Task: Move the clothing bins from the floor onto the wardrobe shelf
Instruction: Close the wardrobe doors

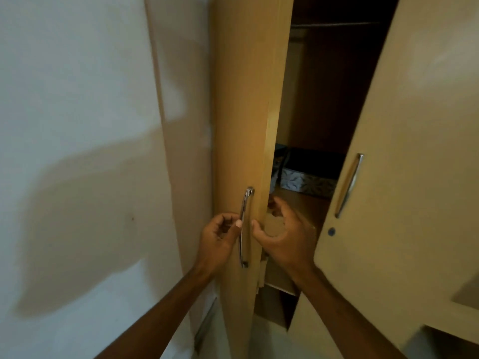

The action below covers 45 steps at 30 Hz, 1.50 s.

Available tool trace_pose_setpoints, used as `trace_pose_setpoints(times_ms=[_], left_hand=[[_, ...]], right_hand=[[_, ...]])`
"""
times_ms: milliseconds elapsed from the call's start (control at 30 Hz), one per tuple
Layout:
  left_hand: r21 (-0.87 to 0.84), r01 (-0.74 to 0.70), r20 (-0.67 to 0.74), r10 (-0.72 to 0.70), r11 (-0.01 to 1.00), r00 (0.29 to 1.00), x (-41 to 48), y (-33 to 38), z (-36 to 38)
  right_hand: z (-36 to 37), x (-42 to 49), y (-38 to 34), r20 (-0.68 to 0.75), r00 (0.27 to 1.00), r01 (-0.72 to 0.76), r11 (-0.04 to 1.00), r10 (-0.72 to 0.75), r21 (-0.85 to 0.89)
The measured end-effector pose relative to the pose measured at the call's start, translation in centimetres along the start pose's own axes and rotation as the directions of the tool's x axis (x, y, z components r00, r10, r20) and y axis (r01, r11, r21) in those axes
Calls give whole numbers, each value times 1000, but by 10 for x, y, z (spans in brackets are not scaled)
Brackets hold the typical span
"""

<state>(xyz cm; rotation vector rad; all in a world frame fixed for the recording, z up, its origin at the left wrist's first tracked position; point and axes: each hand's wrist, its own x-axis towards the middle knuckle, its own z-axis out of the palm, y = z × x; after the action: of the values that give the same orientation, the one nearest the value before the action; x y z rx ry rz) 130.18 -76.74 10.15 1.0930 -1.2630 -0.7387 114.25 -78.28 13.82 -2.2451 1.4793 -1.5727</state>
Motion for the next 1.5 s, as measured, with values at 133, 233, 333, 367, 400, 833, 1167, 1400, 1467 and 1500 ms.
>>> trace_pose_setpoints(times_ms=[133, 233, 333, 367, 400, 833, 1167, 1400, 1467, 1500], left_hand=[[-3, 8, 144, -7, 1000, 990, 16, -5, 42], [-12, 10, 180, -8, 1000, 984, 29, -8, 75], [-14, 21, 200, -18, 1000, 980, 40, -11, 100], [-18, 33, 210, -28, 999, 977, 45, -13, 108], [-22, 44, 213, -38, 999, 976, 49, -15, 114], [22, 67, 232, -70, 998, 970, 109, -40, 184], [82, 74, 205, -89, 994, 975, 155, -47, 231], [117, 44, 182, -65, 992, 981, 180, -56, 250], [135, 23, 176, -46, 991, 983, 185, -57, 254], [140, 17, 173, -41, 990, 984, 187, -58, 255]], right_hand=[[-27, 12, 33, -105, 983, 115, 947, -153, -300], [-42, 26, 60, -62, 957, 201, 804, -282, -560], [-52, 38, 79, 2, 964, 200, 713, -268, -672], [-56, 43, 87, 12, 970, 184, 698, -244, -692], [-59, 46, 93, 22, 974, 174, 684, -225, -708], [-68, 92, 173, 122, 992, 108, 686, -28, -720], [-65, 131, 219, 152, 986, 55, 739, 65, -672], [-52, 145, 232, 110, 988, -4, 722, 111, -692], [-46, 147, 233, 88, 989, -26, 717, 121, -697], [-44, 148, 234, 79, 989, -34, 716, 124, -697]])
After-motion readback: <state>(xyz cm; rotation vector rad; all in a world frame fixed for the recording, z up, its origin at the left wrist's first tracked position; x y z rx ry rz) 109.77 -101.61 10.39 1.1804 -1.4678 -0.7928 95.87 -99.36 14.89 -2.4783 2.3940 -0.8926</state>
